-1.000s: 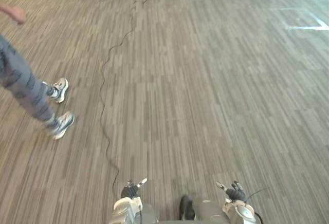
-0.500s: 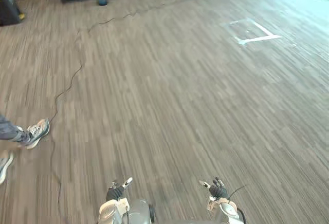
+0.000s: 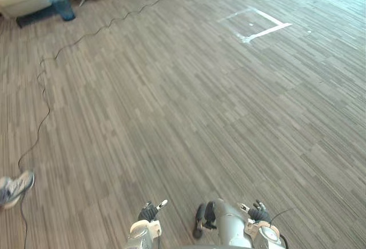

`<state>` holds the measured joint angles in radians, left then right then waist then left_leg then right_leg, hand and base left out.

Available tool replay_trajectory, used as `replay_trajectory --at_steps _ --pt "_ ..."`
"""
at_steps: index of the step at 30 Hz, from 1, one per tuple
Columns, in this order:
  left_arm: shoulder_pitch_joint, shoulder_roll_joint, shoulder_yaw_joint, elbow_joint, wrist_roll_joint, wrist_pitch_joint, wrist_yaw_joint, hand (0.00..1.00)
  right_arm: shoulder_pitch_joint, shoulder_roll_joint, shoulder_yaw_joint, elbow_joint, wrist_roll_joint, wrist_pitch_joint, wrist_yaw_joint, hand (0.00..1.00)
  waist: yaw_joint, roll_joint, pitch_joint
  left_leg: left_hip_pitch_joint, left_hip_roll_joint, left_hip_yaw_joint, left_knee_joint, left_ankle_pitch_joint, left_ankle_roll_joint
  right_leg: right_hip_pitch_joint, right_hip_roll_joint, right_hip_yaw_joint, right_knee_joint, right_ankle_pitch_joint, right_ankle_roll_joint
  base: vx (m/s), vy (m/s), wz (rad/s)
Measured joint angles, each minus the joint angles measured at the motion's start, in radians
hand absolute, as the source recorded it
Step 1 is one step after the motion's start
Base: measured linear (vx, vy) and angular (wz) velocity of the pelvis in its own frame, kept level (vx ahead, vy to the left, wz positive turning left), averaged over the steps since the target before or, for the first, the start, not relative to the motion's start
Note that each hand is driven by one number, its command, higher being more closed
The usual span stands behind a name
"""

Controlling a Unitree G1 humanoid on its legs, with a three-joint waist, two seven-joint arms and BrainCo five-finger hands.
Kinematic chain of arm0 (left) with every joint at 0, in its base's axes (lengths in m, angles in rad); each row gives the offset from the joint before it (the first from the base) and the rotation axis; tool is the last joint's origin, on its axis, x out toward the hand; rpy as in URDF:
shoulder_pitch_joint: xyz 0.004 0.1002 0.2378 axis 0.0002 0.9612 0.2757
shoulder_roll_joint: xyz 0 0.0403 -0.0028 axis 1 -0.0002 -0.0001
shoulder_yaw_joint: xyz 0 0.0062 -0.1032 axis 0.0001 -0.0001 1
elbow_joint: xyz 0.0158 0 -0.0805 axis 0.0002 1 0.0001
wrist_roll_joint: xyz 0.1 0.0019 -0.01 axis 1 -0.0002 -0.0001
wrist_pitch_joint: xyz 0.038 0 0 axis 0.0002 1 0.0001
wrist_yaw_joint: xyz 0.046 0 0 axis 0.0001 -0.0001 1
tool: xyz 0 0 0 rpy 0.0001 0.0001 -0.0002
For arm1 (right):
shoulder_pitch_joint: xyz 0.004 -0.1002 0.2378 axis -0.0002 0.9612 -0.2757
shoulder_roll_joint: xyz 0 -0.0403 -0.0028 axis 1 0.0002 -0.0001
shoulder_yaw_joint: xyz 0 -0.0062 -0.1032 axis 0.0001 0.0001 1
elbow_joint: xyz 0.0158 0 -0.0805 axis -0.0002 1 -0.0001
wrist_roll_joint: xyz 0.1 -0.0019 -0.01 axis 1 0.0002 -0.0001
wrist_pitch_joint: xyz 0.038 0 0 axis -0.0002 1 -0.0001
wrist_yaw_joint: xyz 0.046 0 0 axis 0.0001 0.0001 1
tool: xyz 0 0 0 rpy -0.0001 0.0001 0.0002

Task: Pick up cushions and gather them together orderly.

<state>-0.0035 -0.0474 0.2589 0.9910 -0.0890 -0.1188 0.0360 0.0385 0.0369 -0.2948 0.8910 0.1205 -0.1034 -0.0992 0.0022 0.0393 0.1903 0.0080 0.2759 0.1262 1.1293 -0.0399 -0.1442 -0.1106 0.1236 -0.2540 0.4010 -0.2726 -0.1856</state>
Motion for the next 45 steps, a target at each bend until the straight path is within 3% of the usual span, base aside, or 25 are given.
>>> replay_trajectory --at_steps 3,5,7,9,11,12,14,15,16,18,20,23,25,26,28,30,32,34,37,39,41,42,43,44,45 --pt "0.036 0.035 -0.010 -0.046 -0.018 -0.010 -0.001 0.00 -0.007 0.023 0.037 0.019 0.001 0.002 0.000 0.00 0.046 -0.039 0.006 -0.188 -0.044 0.054 -0.022 -0.160 0.081 0.191 0.031 0.198 -0.135 -0.001 -0.016 0.61 0.024 -2.04" --pt "0.050 0.035 0.008 -0.058 -0.031 -0.025 0.000 0.00 -0.021 0.033 0.032 0.037 0.001 0.005 -0.001 0.00 0.060 -0.029 0.010 -0.323 -0.076 0.043 -0.241 -0.224 0.104 0.297 0.023 0.339 -0.194 -0.013 -0.001 0.60 0.168 -1.74" --pt "0.057 0.034 0.020 -0.060 -0.041 -0.034 0.002 0.00 -0.017 0.032 0.020 0.041 0.001 0.006 -0.006 0.00 0.061 -0.035 0.014 -0.367 -0.133 0.022 -0.470 -0.207 0.086 0.362 -0.021 0.404 -0.231 -0.036 0.023 0.46 0.204 -1.07" --pt "0.065 0.032 0.018 -0.054 -0.051 -0.045 0.002 0.00 -0.007 0.024 0.023 0.043 0.001 0.006 -0.011 0.00 0.060 -0.032 0.009 -0.388 -0.184 0.020 -0.749 -0.111 0.079 0.427 -0.068 0.463 -0.269 -0.058 0.054 0.69 0.337 -1.16" --pt "0.071 0.044 0.023 -0.053 -0.066 -0.044 0.000 0.00 0.002 0.032 0.037 0.055 0.002 0.013 -0.012 0.00 0.086 -0.044 0.001 -0.366 -0.194 0.037 -0.747 0.028 0.114 0.461 -0.105 0.532 -0.251 -0.069 0.067 0.78 0.429 -1.13" --pt "0.066 0.059 0.018 -0.054 -0.063 -0.043 -0.001 0.00 0.003 0.031 0.052 0.065 -0.001 0.016 -0.004 0.00 0.086 -0.081 -0.016 -0.359 -0.207 0.078 -0.723 -0.025 0.137 0.422 -0.142 0.544 -0.177 -0.059 0.086 0.93 0.519 -0.83" --pt "0.066 0.072 0.019 -0.044 -0.060 -0.042 0.000 0.00 0.023 0.034 0.057 0.065 -0.002 0.016 -0.004 0.00 0.088 -0.106 -0.021 -0.313 -0.224 0.123 -0.666 -0.112 0.167 0.355 -0.156 0.543 0.049 -0.019 0.168 0.73 0.407 -0.55" --pt "0.066 0.078 0.019 -0.039 -0.061 -0.041 0.001 0.00 0.028 0.032 0.063 0.065 -0.003 0.016 -0.003 0.00 0.088 -0.119 -0.016 -0.265 -0.237 0.144 -0.663 -0.150 0.174 0.303 -0.159 0.539 0.207 0.026 0.254 0.75 0.391 -0.64" --pt "0.057 0.084 0.017 -0.023 -0.060 -0.031 0.002 0.00 0.028 0.023 0.068 0.059 -0.004 0.010 0.004 0.00 0.078 -0.118 -0.009 -0.165 -0.255 0.159 -0.663 -0.223 0.176 0.153 -0.163 0.486 0.573 0.104 0.420 0.61 0.308 -0.48" --pt "0.050 0.083 0.009 -0.005 -0.060 -0.023 0.003 0.00 0.029 0.018 0.070 0.032 -0.005 0.003 0.006 0.00 0.057 -0.110 -0.005 -0.083 -0.258 0.168 -0.681 -0.253 0.168 0.057 -0.179 0.406 0.724 0.079 0.391 0.48 0.196 -0.29" --pt "0.033 0.073 -0.021 0.001 -0.061 -0.022 0.004 0.00 0.027 0.016 0.074 0.010 -0.008 -0.005 0.011 0.00 0.054 -0.087 -0.004 0.062 -0.253 0.193 -0.788 -0.281 0.167 -0.111 -0.203 0.269 0.748 0.018 0.302 0.60 0.183 -0.38" --pt "0.012 0.047 -0.056 0.011 -0.060 -0.020 0.001 0.00 0.024 0.012 0.058 -0.015 -0.014 -0.013 0.011 0.00 0.032 -0.092 0.002 0.209 -0.239 0.196 -0.888 -0.318 0.147 -0.261 -0.206 0.086 0.465 -0.006 0.240 0.53 0.069 -0.04" --pt "0.005 0.029 -0.076 0.022 -0.059 -0.020 0.001 0.00 0.024 -0.002 0.039 -0.008 -0.014 -0.011 0.012 0.00 0.018 -0.091 0.001 0.293 -0.243 0.194 -0.955 -0.330 0.132 -0.293 -0.207 0.013 0.204 0.053 0.215 0.59 -0.018 0.33" --pt "0.008 0.016 -0.088 0.022 -0.057 -0.020 0.001 0.00 0.023 -0.012 0.024 -0.001 -0.015 -0.001 0.010 0.00 -0.003 -0.086 0.002 0.354 -0.245 0.182 -1.003 -0.339 0.125 -0.319 -0.199 -0.002 0.054 0.138 0.174 0.63 -0.051 0.52" --pt "0.025 0.011 -0.087 0.021 -0.049 -0.020 0.000 0.00 0.034 -0.016 0.023 -0.003 -0.010 0.000 0.011 0.00 -0.018 -0.071 -0.003 0.382 -0.228 0.137 -0.980 -0.339 0.127 -0.319 -0.177 0.020 0.096 0.233 0.085 0.83 -0.141 0.34" --pt "0.021 0.002 -0.074 0.024 -0.030 -0.017 0.000 0.00 0.020 -0.038 0.024 -0.004 -0.030 0.003 0.017 0.00 -0.016 -0.018 -0.015 0.302 -0.159 0.070 -0.733 -0.308 0.121 -0.296 -0.156 -0.014 0.178 0.135 0.066 0.95 -0.240 0.11" --pt "0.006 -0.011 -0.043 0.022 -0.021 -0.015 0.000 0.00 0.018 -0.057 0.021 -0.009 -0.036 0.007 0.017 0.00 -0.015 0.023 0.010 0.154 -0.112 -0.007 -0.338 -0.068 0.113 -0.184 -0.125 -0.016 0.154 0.062 0.067 0.75 -0.174 0.02" --pt "0.019 -0.006 -0.008 0.014 -0.019 -0.006 0.001 0.00 0.017 -0.072 0.026 -0.001 -0.032 0.018 0.013 0.00 0.001 0.055 0.030 -0.031 -0.037 -0.017 0.045 -0.075 0.094 0.014 -0.064 0.015 0.049 0.023 0.052 0.72 -0.073 -0.32" --pt "0.057 0.029 -0.006 -0.058 -0.020 -0.012 0.000 0.00 0.013 -0.028 0.058 0.006 0.001 0.022 0.011 0.00 0.042 -0.009 0.021 -0.238 -0.053 0.043 0.026 -0.145 0.095 0.228 -0.076 0.099 -0.117 -0.014 0.063 0.63 -0.064 -0.66" --pt "0.069 0.031 -0.003 -0.077 -0.022 -0.024 0.000 0.00 0.003 -0.012 0.077 0.010 0.004 0.024 0.012 0.00 0.054 -0.009 0.021 -0.333 -0.062 0.081 -0.195 -0.174 0.095 0.320 -0.079 0.147 -0.188 -0.026 0.079 0.72 0.031 -0.84" --pt "0.087 0.027 0.002 -0.090 -0.057 -0.036 0.002 0.00 -0.002 0.001 0.093 0.020 0.006 0.025 0.009 0.00 0.070 -0.014 0.022 -0.392 -0.132 0.090 -0.631 -0.124 0.064 0.436 -0.115 0.229 -0.238 -0.068 0.115 1.06 0.243 -1.08" --pt "0.096 0.025 0.001 -0.097 -0.069 -0.043 0.003 0.00 -0.007 0.000 0.097 0.033 0.005 0.026 0.009 0.00 0.075 -0.015 0.020 -0.391 -0.144 0.089 -0.735 -0.097 0.067 0.465 -0.125 0.259 -0.241 -0.076 0.116 0.89 0.327 -1.11" --pt "0.103 0.027 0.000 -0.099 -0.085 -0.049 0.001 0.00 -0.002 0.000 0.106 0.033 0.005 0.026 0.007 0.00 0.090 -0.021 0.016 -0.388 -0.148 0.087 -0.746 -0.026 0.107 0.494 -0.137 0.309 -0.230 -0.093 0.122 0.79 0.354 -1.28" --pt "0.102 0.043 0.003 -0.101 -0.088 -0.051 -0.001 0.00 0.008 0.012 0.112 0.034 0.005 0.027 0.005 0.00 0.108 -0.056 -0.016 -0.392 -0.165 0.111 -0.685 0.016 0.138 0.491 -0.177 0.358 -0.191 -0.103 0.139 0.97 0.439 -1.17" --pt "0.094 0.071 0.007 -0.093 -0.079 -0.047 0.000 0.00 0.015 0.025 0.121 0.033 0.003 0.028 0.006 0.00 0.101 -0.113 -0.035 -0.383 -0.187 0.145 -0.627 -0.066 0.164 0.445 -0.224 0.390 -0.064 -0.083 0.170 0.83 0.366 -0.76"
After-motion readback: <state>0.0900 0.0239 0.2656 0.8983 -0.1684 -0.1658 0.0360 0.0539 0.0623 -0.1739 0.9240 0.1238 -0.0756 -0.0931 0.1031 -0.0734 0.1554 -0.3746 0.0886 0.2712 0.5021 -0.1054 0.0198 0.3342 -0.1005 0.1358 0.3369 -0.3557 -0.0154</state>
